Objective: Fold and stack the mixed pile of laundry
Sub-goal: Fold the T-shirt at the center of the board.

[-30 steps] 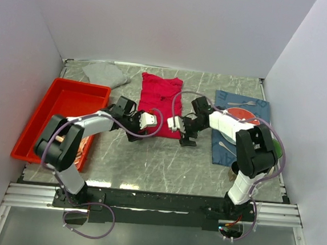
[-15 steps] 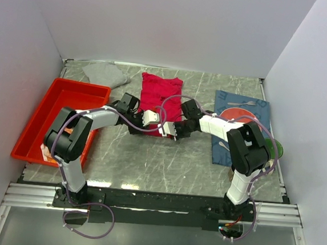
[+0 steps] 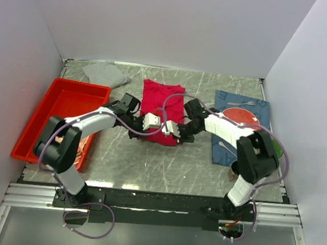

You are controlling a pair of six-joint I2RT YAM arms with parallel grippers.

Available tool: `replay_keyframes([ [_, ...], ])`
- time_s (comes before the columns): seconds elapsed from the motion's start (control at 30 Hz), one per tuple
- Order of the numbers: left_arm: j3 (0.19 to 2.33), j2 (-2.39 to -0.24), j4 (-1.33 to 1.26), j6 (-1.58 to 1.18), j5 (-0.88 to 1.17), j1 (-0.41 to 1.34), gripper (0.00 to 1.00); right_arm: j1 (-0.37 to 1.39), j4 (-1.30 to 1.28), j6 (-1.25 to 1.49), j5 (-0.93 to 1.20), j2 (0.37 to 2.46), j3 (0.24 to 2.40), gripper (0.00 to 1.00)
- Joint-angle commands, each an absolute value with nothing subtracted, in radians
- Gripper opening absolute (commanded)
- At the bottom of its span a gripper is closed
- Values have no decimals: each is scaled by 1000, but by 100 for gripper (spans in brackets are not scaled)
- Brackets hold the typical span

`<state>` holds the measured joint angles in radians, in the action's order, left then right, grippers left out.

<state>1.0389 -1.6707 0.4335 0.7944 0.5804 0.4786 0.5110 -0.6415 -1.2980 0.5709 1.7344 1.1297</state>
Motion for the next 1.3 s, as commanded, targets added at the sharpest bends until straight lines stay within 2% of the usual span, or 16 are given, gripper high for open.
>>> replay_keyframes([
  [0.0, 1035, -1572, 584, 767, 747, 509, 1, 466, -813, -1177, 681, 1621, 1166, 0],
  [0.17, 1173, -1664, 563, 759, 717, 417, 1, 390, -741, -1048, 606, 1722, 1342, 0],
  [0.3, 1392, -1819, 490, 687, 707, 339, 1, 331, -793, -977, 551, 1923, 1723, 0],
  [0.43, 1702, -2000, 476, 609, 680, 296, 1, 308, -798, -934, 486, 2141, 1997, 0],
  [0.5, 1768, -2078, 444, 533, 643, 284, 1, 308, -790, -917, 445, 2201, 2118, 0],
  [0.63, 1772, -2118, 225, 370, 595, 253, 1, 308, -662, -845, 373, 2283, 2181, 0],
  [0.9, 1801, -2206, 92, 161, 460, 253, 1, 327, -439, -758, 238, 2335, 2151, 0],
  [1.0, 1870, -2253, 113, 74, 365, 255, 5, 339, -378, -733, 178, 2370, 2172, 0],
  [1.03, 1915, -2276, 123, 51, 332, 252, 19, 342, -377, -724, 175, 2381, 2184, 1],
  [1.07, 1936, -2287, 130, 7, 280, 252, 33, 347, -371, -724, 161, 2391, 2195, 13],
  [1.1, 1971, -2293, 152, -50, 262, 252, 48, 363, -347, -729, 140, 2404, 2197, 29],
  [1.13, 1989, -2298, 164, -76, 247, 247, 92, 370, -336, -727, 121, 2405, 2195, 54],
  [1.17, 2005, -2296, 176, -124, 242, 244, 99, 371, -331, -721, 104, 2405, 2194, 62],
  [1.2, 2031, -2290, 190, -147, 248, 238, 99, 373, -324, -686, 101, 2390, 2189, 70],
  [1.23, 2039, -2267, 198, -200, 239, 224, 99, 370, -304, -663, 89, 2381, 2184, 83],
  [1.27, 2043, -2251, 205, -230, 226, 218, 99, 367, -304, -641, 78, 2370, 2181, 89],
])
